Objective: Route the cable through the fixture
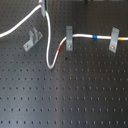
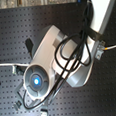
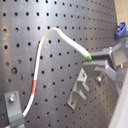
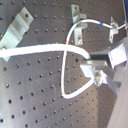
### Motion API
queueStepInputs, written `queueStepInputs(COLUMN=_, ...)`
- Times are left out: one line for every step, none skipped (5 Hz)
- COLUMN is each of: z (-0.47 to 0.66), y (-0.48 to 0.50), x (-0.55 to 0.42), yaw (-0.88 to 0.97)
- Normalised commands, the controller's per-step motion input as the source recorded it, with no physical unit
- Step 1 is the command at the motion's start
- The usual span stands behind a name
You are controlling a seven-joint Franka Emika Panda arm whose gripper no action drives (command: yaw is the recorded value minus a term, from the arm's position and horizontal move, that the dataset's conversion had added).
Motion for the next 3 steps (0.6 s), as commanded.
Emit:
queueStepInputs(z=0.5, y=-0.21, x=-0.299, yaw=0.19)
queueStepInputs(z=0.3, y=-0.328, x=-0.479, yaw=0.0)
queueStepInputs(z=0.2, y=-0.273, x=-0.581, yaw=0.0)
